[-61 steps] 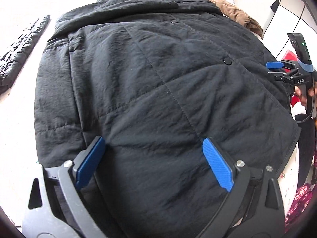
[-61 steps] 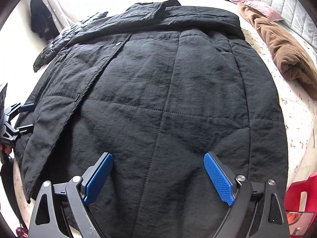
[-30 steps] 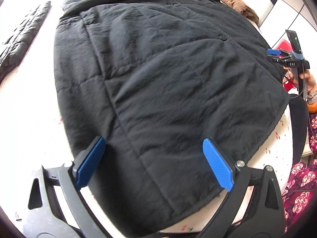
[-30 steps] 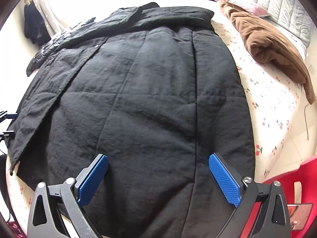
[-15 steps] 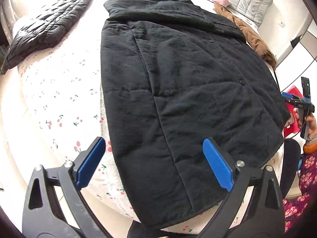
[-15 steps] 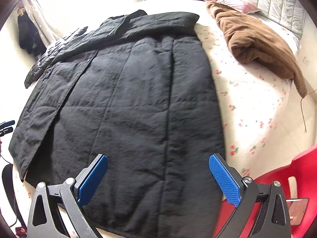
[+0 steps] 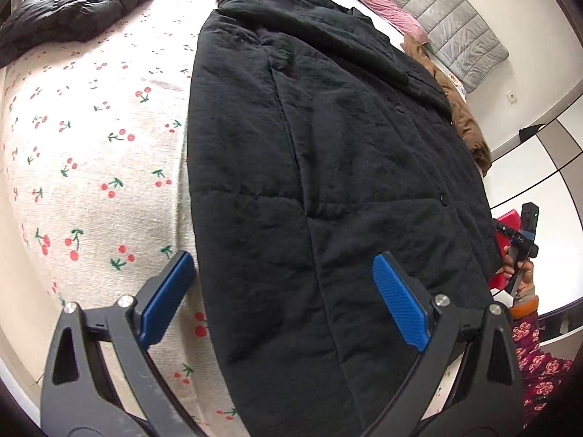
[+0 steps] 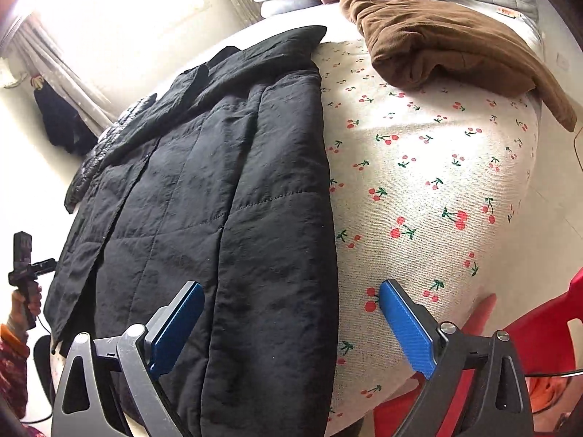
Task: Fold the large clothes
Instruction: 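Grasp the coat hem with both grippers and lift it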
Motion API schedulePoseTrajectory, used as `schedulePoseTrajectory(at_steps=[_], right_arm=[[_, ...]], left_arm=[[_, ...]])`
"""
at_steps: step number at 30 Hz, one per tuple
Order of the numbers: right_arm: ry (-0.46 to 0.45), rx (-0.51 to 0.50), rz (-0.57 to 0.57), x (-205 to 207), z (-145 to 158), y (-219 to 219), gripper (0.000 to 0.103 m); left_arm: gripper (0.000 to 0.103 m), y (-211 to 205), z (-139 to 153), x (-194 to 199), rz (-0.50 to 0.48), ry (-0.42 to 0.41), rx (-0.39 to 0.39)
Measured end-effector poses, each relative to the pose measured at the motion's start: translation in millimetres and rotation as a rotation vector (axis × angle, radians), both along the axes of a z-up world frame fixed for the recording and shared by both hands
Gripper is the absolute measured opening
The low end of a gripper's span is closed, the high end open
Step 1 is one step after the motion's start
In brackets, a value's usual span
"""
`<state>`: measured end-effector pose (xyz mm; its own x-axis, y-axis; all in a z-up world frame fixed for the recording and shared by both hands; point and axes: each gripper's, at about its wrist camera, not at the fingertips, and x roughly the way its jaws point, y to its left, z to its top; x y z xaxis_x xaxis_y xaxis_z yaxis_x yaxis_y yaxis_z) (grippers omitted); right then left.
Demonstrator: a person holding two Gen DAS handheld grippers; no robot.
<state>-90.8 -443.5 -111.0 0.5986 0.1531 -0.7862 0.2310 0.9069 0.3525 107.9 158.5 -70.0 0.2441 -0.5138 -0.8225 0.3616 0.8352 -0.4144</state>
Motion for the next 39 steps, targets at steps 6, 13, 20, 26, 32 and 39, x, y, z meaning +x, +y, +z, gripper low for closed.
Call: schedulePoseTrajectory(at_steps=[6,13,20,26,32,39], right_arm=[[-0.047,0.119,0.047,1,6,-7,0.072],[-0.046,0.248,0.023,36,-4,-27,0.064],[-0.072,0.337,0.058,23,-18,-18,0.06],[-0.088,0.447,0.107,-10,-23,-2,0.06],[-0.09,0.479,0.128,-27,-25,20,0.057],[-0.052,0.413,0.068,-23,-28,32,0.022]], left_arm=[[0.097,4,7,21,0.052,-0.002,-0.037],[0.089,7,-4,47,0.073,0.056,-0.163],[0.086,1,-13,13,-0.09,0.125,-0.315],[0.086,-15,-11,-27,-0.202,0.168,-0.338],[0.084,-29,-9,-43,-0.188,0.18,-0.337],[0.041,-29,-10,-52,-0.11,0.217,-0.293]])
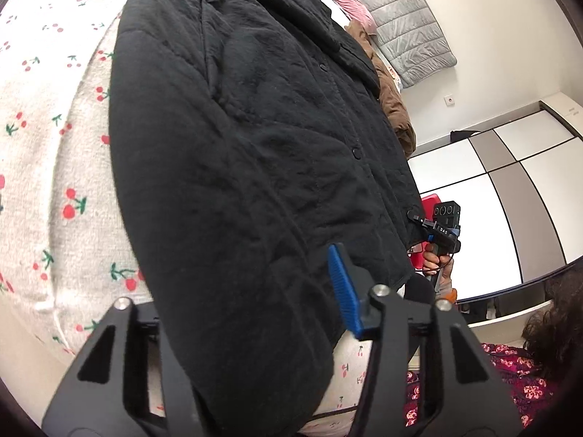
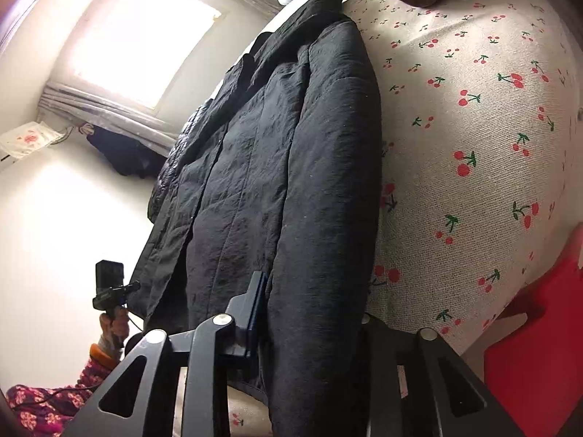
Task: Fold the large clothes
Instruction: 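Grasp the coat hem with both grippers and lift it, then carry the hem with both grippers toward the collar, folding the coat in half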
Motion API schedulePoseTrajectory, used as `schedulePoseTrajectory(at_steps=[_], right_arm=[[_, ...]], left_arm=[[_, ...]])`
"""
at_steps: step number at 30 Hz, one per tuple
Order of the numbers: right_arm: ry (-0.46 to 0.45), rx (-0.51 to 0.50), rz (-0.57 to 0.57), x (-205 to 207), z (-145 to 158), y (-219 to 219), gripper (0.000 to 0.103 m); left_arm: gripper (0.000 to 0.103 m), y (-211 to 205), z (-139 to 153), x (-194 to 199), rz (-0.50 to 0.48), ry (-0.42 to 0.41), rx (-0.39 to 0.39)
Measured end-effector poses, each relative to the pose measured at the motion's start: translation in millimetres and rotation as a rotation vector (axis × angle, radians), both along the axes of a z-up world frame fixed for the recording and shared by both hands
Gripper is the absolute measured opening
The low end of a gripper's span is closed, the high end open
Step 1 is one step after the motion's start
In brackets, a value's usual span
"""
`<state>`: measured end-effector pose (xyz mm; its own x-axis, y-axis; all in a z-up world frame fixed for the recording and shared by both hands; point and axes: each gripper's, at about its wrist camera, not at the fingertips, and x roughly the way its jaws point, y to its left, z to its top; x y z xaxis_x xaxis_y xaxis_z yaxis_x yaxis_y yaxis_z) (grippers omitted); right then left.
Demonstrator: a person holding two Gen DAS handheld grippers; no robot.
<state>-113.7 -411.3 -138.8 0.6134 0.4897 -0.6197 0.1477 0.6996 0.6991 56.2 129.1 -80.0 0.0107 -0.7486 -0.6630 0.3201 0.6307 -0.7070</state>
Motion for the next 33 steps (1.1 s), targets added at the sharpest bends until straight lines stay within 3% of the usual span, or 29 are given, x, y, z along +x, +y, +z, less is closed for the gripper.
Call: schedulePoseTrajectory(at_steps=[1,7,19,33], right_arm=[[0.0,-0.01,-0.002,4,1,4,0.019],[-0.08,-0.054,-0.008,10,27,22,0.013],[-0.253,-0.091,-0.008,13,83,48,0.012],[-0.438,-0.107,-0.024,-24,147,41,0.011]], left_arm=[[0.031,-3,1,-1,0.01,0.004,-0.007],[0.016,3,25,-9,0.101,-0.087,-0.078],[0.011,1,81,-22,0.187,-0.277,-0.141],[0.01,24,145,-57,0.228,-0.454,-0.266]])
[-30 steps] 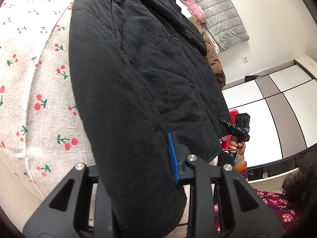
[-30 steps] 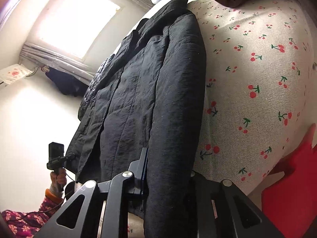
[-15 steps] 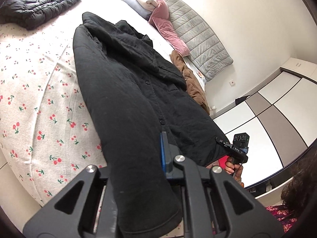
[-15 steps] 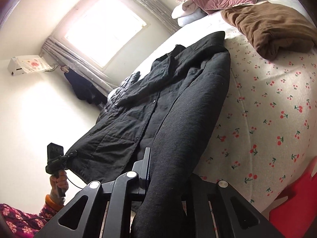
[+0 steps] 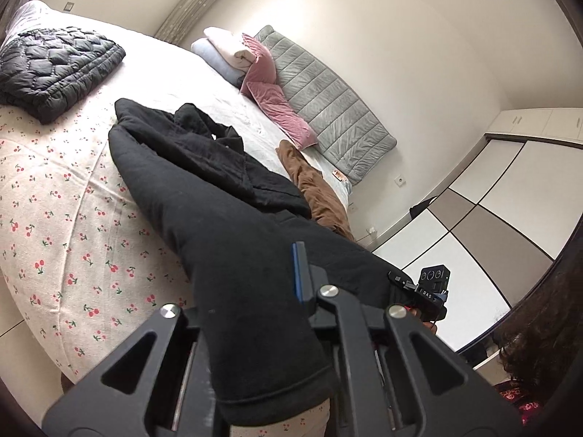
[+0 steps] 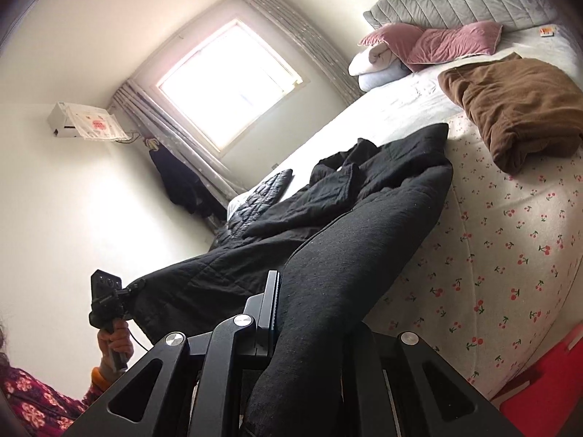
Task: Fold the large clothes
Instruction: 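Carry the hem with both grippers toward the collar, folding the coat in half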
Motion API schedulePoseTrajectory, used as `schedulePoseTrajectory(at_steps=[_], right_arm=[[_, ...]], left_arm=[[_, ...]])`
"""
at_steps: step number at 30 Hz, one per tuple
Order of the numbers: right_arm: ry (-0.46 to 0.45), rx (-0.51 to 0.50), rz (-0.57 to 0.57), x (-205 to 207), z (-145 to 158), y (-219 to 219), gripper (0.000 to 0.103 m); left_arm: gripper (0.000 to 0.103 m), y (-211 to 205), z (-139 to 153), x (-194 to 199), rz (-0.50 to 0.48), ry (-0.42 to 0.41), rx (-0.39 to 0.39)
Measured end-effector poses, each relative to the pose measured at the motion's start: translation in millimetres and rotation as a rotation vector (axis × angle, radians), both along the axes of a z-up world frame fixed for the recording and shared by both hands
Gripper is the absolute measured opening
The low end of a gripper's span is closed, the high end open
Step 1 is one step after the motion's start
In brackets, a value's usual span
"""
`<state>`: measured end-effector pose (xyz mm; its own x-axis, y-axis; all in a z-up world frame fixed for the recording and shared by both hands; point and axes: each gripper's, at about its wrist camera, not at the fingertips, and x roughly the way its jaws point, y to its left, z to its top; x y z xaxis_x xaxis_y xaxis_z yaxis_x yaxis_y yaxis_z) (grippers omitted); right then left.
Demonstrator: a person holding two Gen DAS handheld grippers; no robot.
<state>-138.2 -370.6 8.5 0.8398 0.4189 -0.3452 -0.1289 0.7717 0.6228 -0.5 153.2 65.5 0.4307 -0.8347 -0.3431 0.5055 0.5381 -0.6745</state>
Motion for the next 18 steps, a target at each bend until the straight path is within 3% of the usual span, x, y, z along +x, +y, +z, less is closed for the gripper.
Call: schedulePoseTrajectory(at_steps=[11,18], right_arm=[[-0.137,-0.029,-0.05,-59,54,1,0.011],[-0.149,0.005,-0.094,-39,64,-12,0.011]], left_arm=[[0.01,27,52,-65,0.005,-0.135,-0.013],[0.01,38,51,-33,0.062,-0.086,-0.013]])
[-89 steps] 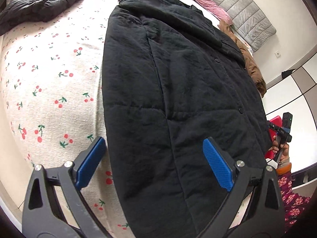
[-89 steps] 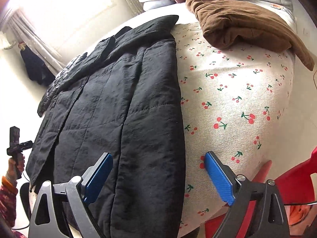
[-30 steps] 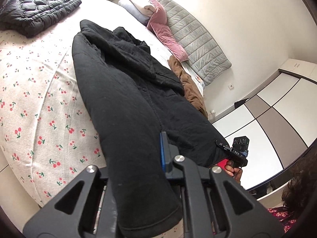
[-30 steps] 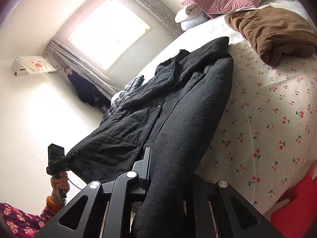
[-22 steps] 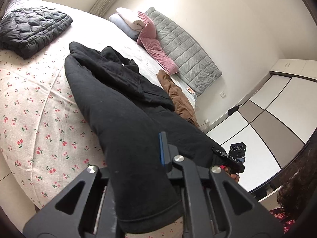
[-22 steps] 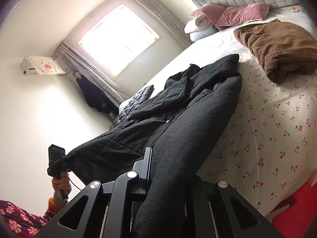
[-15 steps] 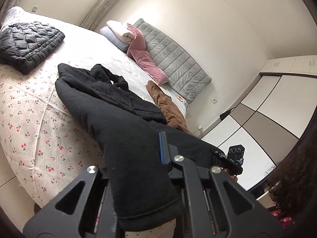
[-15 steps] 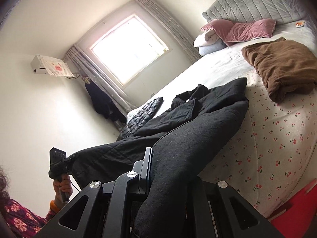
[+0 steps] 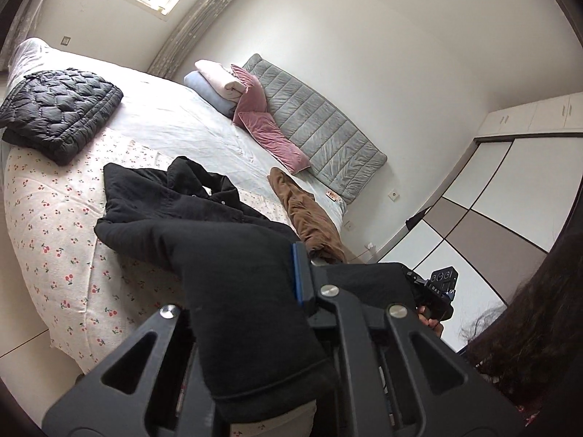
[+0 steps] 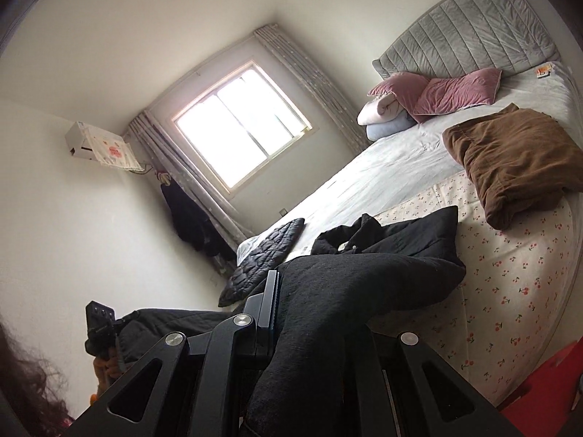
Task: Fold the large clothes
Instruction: 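Carry the hem with both grippers toward the collar, folding the coat in half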
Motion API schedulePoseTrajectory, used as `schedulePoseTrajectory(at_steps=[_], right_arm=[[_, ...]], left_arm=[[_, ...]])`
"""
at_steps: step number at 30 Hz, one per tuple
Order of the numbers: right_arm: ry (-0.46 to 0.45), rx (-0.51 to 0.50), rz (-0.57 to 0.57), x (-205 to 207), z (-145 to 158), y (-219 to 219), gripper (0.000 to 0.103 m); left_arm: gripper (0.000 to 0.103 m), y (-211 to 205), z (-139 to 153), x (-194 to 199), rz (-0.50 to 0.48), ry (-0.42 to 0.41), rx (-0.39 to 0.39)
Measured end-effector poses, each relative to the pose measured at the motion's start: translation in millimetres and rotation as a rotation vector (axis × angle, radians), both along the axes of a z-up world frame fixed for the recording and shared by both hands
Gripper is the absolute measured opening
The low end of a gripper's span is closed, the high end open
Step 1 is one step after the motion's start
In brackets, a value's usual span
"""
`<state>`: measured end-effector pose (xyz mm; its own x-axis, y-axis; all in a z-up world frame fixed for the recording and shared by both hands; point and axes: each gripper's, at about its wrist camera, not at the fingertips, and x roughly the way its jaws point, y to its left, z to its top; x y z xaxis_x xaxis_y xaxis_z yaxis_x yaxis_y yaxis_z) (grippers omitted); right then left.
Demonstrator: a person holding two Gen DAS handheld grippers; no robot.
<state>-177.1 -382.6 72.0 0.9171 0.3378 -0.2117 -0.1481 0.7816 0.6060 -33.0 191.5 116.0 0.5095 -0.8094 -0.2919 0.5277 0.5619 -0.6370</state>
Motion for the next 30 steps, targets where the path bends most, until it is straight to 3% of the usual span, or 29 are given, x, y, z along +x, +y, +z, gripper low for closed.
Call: schedulePoseTrajectory(at_steps=[3,14,22,30], right_arm=[[0.019,0.033,-0.03,22,-4,-12,0.011],[0.168,0.063,-0.105,148,-34,-59,0.011],[0.335,0.068,-0.14,238,-82,-83,0.012],[0.449,0.085,-0.192,283,-133,-97,0.014]], left_arm=[[0.011,1,-6,30,0.027,0.038,-0.017],[0.011,-39,-27,164,0.103,0.126,0.077],[0.011,-75,-74,260,0.179,0.228,0.172],[0.012,-106,-121,309,0.211,0.273,0.291]])
